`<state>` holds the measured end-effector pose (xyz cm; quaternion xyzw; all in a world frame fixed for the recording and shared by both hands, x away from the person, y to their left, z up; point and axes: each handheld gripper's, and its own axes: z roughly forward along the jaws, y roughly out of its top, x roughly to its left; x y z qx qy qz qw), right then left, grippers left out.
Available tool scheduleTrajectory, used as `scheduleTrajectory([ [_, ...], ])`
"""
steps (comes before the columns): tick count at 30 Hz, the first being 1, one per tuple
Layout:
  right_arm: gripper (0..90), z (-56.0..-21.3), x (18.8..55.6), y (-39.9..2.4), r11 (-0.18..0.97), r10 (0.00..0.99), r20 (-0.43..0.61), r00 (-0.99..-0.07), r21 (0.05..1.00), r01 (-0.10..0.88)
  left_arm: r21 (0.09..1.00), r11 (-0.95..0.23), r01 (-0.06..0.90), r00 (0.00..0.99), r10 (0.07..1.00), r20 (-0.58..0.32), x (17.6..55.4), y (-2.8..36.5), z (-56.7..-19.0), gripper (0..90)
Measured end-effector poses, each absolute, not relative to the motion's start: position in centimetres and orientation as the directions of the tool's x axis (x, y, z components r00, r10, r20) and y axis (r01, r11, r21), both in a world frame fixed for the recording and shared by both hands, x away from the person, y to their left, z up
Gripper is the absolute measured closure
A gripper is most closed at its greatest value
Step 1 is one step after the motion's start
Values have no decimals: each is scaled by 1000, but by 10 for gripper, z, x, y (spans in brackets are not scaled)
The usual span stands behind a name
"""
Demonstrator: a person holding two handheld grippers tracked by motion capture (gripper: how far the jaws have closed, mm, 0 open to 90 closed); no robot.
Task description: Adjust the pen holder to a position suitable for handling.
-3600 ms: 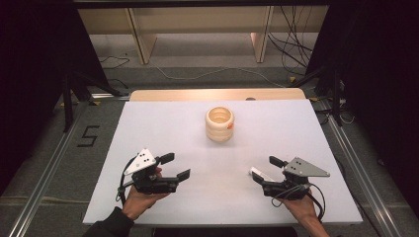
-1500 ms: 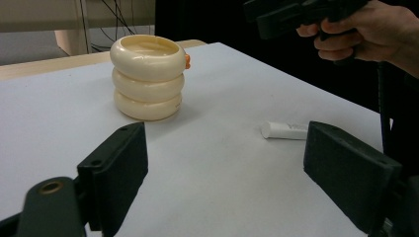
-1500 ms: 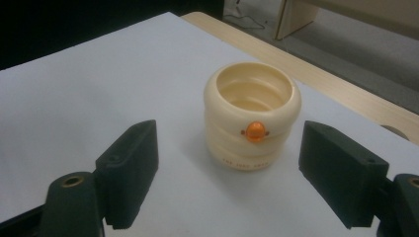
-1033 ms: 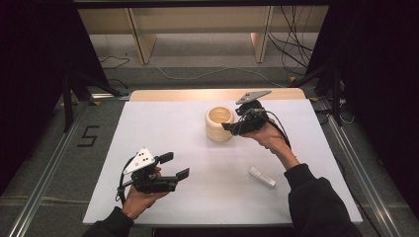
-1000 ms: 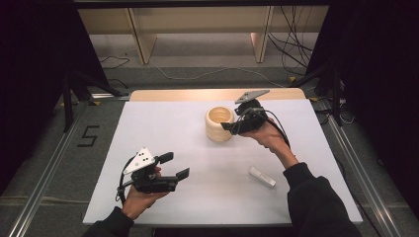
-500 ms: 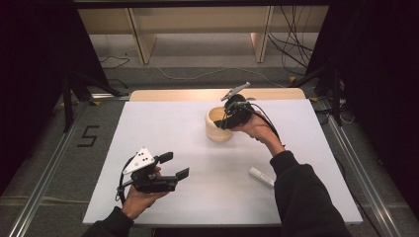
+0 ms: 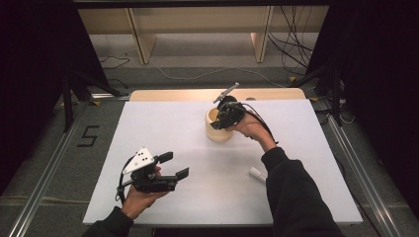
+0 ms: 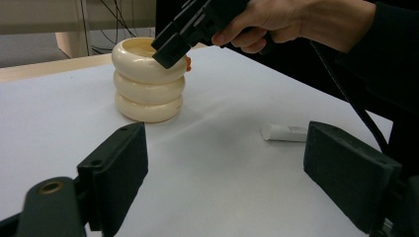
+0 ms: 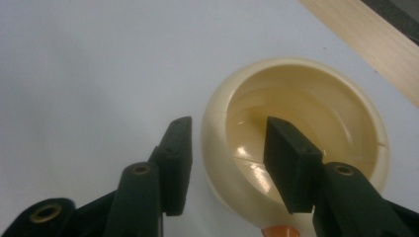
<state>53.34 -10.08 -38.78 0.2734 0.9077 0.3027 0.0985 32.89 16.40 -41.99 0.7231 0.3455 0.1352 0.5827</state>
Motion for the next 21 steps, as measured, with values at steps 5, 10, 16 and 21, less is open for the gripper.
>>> scheduleTrajectory([
  [5, 625, -393, 537, -98, 677, 551, 4, -835, 583, 449, 936, -82, 341, 725, 656, -207, 329, 164, -420, 167],
  [10, 687, -398, 539, -96, 692, 536, 11, -844, 566, 447, 936, -83, 343, 725, 657, -207, 329, 164, -420, 167],
  [16, 750, -398, 540, -93, 715, 508, 3, -861, 556, 423, 935, -84, 343, 725, 657, -207, 329, 164, -420, 167],
  [21, 768, -397, 539, -92, 725, 489, 20, -872, 546, 419, 935, -86, 343, 725, 658, -205, 330, 165, -420, 167],
])
